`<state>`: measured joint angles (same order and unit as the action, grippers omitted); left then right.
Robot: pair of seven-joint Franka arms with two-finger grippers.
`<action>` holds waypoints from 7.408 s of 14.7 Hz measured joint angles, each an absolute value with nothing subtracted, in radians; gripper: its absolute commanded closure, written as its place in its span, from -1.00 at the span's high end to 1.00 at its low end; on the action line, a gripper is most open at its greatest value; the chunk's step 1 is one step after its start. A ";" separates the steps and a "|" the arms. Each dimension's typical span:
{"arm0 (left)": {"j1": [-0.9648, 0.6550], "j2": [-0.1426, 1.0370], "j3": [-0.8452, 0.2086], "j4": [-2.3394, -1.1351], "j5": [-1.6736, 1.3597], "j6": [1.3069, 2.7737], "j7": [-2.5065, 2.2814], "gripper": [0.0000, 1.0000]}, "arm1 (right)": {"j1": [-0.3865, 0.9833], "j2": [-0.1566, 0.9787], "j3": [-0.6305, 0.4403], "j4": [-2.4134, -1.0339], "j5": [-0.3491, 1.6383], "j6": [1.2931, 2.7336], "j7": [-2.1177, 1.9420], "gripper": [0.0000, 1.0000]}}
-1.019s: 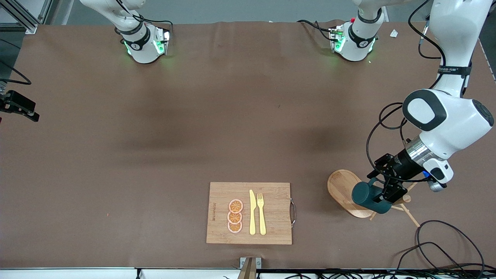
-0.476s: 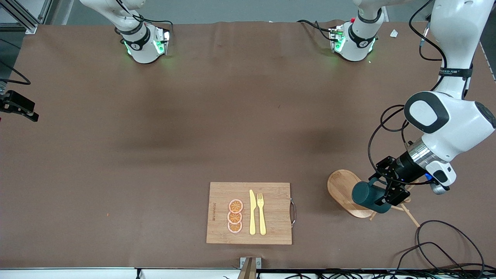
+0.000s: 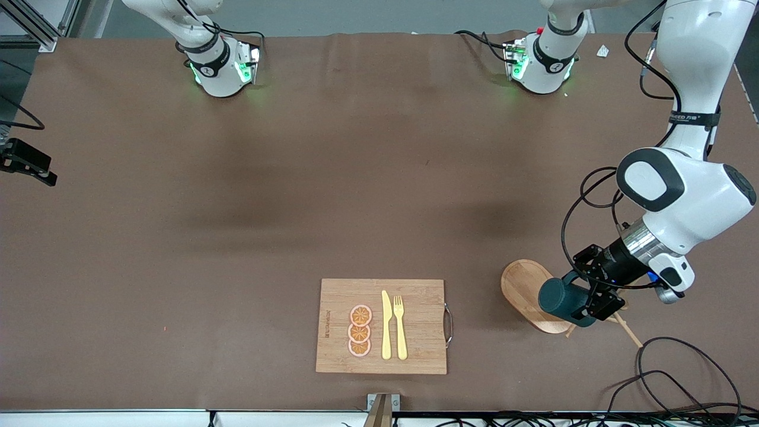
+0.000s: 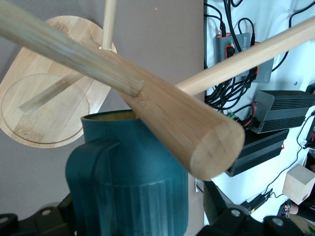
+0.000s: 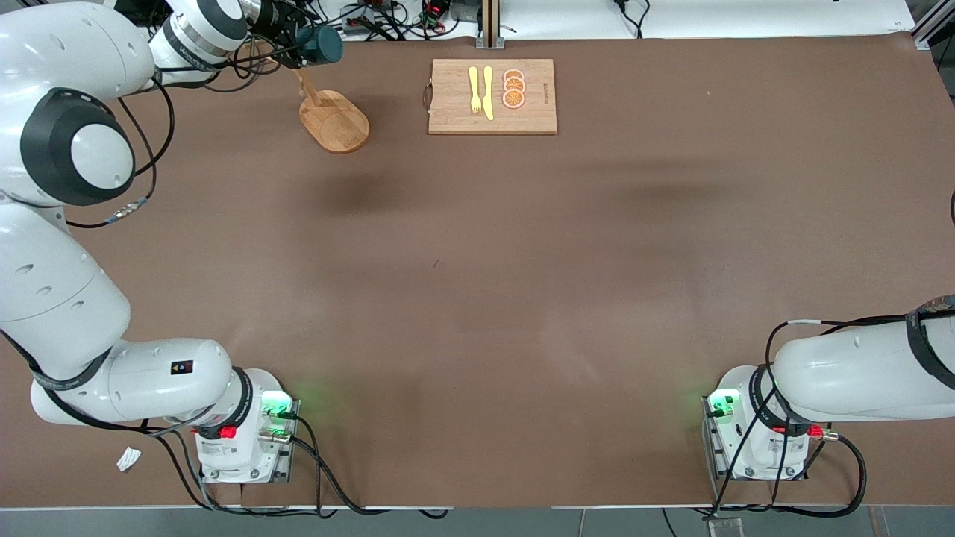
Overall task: Transfer cup from left to right arm and place
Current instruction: 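Close the left gripper around the teal mug body, then lift the mug off the stand and carry it toward the table middle, then lower the held mug upright onto the table with the left gripper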
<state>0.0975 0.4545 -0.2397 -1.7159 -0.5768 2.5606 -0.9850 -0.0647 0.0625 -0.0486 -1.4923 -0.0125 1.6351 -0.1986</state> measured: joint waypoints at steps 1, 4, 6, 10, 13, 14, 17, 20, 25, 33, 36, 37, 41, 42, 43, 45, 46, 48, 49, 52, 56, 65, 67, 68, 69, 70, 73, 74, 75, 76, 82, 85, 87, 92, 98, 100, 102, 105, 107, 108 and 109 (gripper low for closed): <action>0.097 0.456 -0.240 -1.714 -0.577 2.561 -0.985 1.00 | -0.065 0.063 -0.049 -1.492 -0.012 1.635 -0.199 1.00; 0.097 0.462 -0.240 -1.711 -0.577 2.561 -0.985 0.97 | -0.065 0.063 -0.049 -1.492 -0.012 1.634 -0.199 1.00; 0.097 0.469 -0.240 -1.705 -0.577 2.561 -0.985 0.97 | -0.065 0.063 -0.049 -1.492 -0.012 1.634 -0.199 1.00; 0.096 0.485 -0.240 -1.692 -0.577 2.561 -0.985 0.82 | -0.065 0.063 -0.049 -1.492 -0.012 1.634 -0.199 1.00; 0.092 0.491 -0.241 -1.687 -0.577 2.561 -0.985 0.53 | -0.065 0.063 -0.049 -1.492 -0.012 1.634 -0.199 1.00; 0.091 0.491 -0.241 -1.685 -0.577 2.561 -0.985 0.47 | -0.065 0.063 -0.049 -1.492 -0.012 1.634 -0.199 1.00; 0.090 0.492 -0.241 -1.683 -0.577 2.561 -0.985 0.29 | -0.065 0.063 -0.049 -1.492 -0.012 1.634 -0.199 1.00; 0.090 0.492 -0.241 -1.682 -0.577 2.561 -0.985 0.13 | -0.065 0.063 -0.049 -1.492 -0.012 1.634 -0.199 1.00; 0.090 0.491 -0.241 -1.669 -0.566 2.548 -0.985 0.07 | -0.065 0.063 -0.049 -1.492 -0.012 1.634 -0.199 1.00; 0.096 0.395 -0.239 -1.559 -0.339 2.281 -1.165 0.07 | -0.065 0.063 -0.049 -1.492 -0.012 1.634 -0.199 1.00; 0.045 0.381 -0.271 -1.518 -0.186 2.222 -1.322 0.07 | -0.065 0.063 -0.049 -1.492 -0.012 1.634 -0.199 1.00; 0.013 0.380 -0.277 -1.512 -0.141 2.213 -1.380 0.07 | -0.065 0.063 -0.049 -1.492 -0.012 1.634 -0.199 1.00; -0.148 0.385 -0.284 -1.511 0.007 2.207 -1.592 0.07 | -0.065 0.063 -0.049 -1.492 -0.012 1.634 -0.199 1.00; -0.187 0.390 -0.283 -1.513 0.043 2.204 -1.635 0.07 | -0.065 0.063 -0.049 -1.492 -0.012 1.634 -0.199 1.00; -0.227 0.398 -0.283 -1.514 0.086 2.199 -1.679 0.07 | -0.065 0.063 -0.049 -1.492 -0.012 1.634 -0.199 1.00; -0.309 0.422 -0.284 -1.517 0.200 2.173 -1.774 0.07 | -0.065 0.063 -0.049 -1.492 -0.012 1.634 -0.199 1.00; -0.353 0.438 -0.284 -1.519 0.260 2.149 -1.822 0.07 | -0.065 0.063 -0.049 -1.492 -0.012 1.634 -0.199 1.00; -0.448 0.471 -0.284 -1.520 0.368 2.082 -1.903 0.07 | -0.065 0.063 -0.049 -1.492 -0.012 1.634 -0.199 1.00; -0.498 0.488 -0.284 -1.521 0.414 2.042 -1.932 0.07 | -0.065 0.063 -0.049 -1.492 -0.012 1.634 -0.199 1.00; -0.646 0.534 -0.278 -1.518 0.537 1.902 -1.995 0.07 | -0.065 0.063 -0.049 -1.492 -0.012 1.634 -0.199 1.00; -0.804 0.625 -0.269 -1.468 0.675 1.701 -2.096 0.07 | -0.066 0.063 -0.050 -1.492 -0.012 1.634 -0.199 1.00; -1.098 0.730 -0.088 -1.412 0.831 1.571 -2.266 0.07 | -0.080 0.063 -0.051 -1.497 -0.012 1.634 -0.199 1.00; -1.156 0.765 -0.074 -1.415 0.886 1.538 -2.334 0.07 | -0.081 0.063 -0.051 -1.503 -0.012 1.634 -0.199 1.00; -1.181 0.796 -0.073 -1.416 0.928 1.530 -2.377 0.07 | -0.081 0.063 -0.051 -1.504 -0.012 1.634 -0.199 1.00; -1.202 0.832 -0.073 -1.417 0.963 1.527 -2.415 0.07 | -0.082 0.063 -0.051 -1.505 -0.012 1.634 -0.199 1.00; -1.219 0.867 -0.072 -1.416 0.988 1.527 -2.442 0.07 | -0.082 0.063 -0.051 -1.505 -0.012 1.634 -0.199 1.00; -1.253 0.929 -0.070 -1.414 1.037 1.527 -2.468 0.08 | -0.082 0.063 -0.051 -1.505 -0.012 1.635 -0.199 1.00; -1.261 0.934 -0.070 -1.412 1.046 1.527 -2.468 0.09 | -0.082 0.063 -0.051 -1.505 -0.012 1.635 -0.199 1.00; -1.269 0.934 -0.070 -1.411 1.051 1.527 -2.468 0.10 | -0.082 0.063 -0.051 -1.505 -0.012 1.635 -0.199 1.00; -1.279 0.934 -0.070 -1.408 1.057 1.527 -2.469 0.11 | -0.082 0.063 -0.051 -1.505 -0.012 1.635 -0.199 1.00; -1.315 0.967 -0.070 -1.407 1.175 1.531 -2.541 0.08 | -0.083 0.063 -0.051 -1.505 -0.012 1.635 -0.199 1.00; -1.316 0.983 -0.070 -1.406 1.253 1.560 -2.574 0.08 | -0.083 0.063 -0.052 -1.505 -0.012 1.635 -0.199 1.00; -1.316 0.993 -0.070 -1.406 1.278 1.591 -2.575 0.09 | -0.084 0.063 -0.054 -1.505 -0.012 1.635 -0.199 1.00; -1.317 1.041 -0.073 -1.406 1.359 1.638 -2.590 0.09 | -0.084 0.063 -0.059 -1.505 -0.012 1.635 -0.199 1.00; -1.334 1.086 -0.072 -1.406 1.426 1.651 -2.611 1.00 | -0.085 0.063 -0.060 -1.505 -0.012 1.635 -0.199 1.00; -1.332 1.096 -0.072 -1.405 1.426 1.663 -2.620 1.00 | -0.085 0.063 -0.061 -1.505 -0.012 1.635 -0.199 1.00; -1.332 1.096 -0.072 -1.401 1.424 1.663 -2.611 1.00 | -0.085 0.063 -0.061 -1.505 -0.012 1.635 -0.199 1.00; -1.332 1.080 -0.072 -1.378 1.349 1.663 -2.503 1.00 | -0.085 0.063 -0.061 -1.505 -0.012 1.635 -0.199 1.00; -1.332 1.046 -0.072 -1.370 1.291 1.663 -2.429 1.00 | -0.085 0.063 -0.061 -1.505 -0.012 1.635 -0.199 1.00; -1.332 1.030 -0.072 -1.370 1.279 1.663 -2.410 1.00 | -0.085 0.063 -0.061 -1.505 -0.012 1.635 -0.199 1.00; -1.332 1.017 -0.073 -1.370 1.268 1.663 -2.398 1.00 | -0.085 0.063 -0.061 -1.505 -0.012 1.635 -0.199 1.00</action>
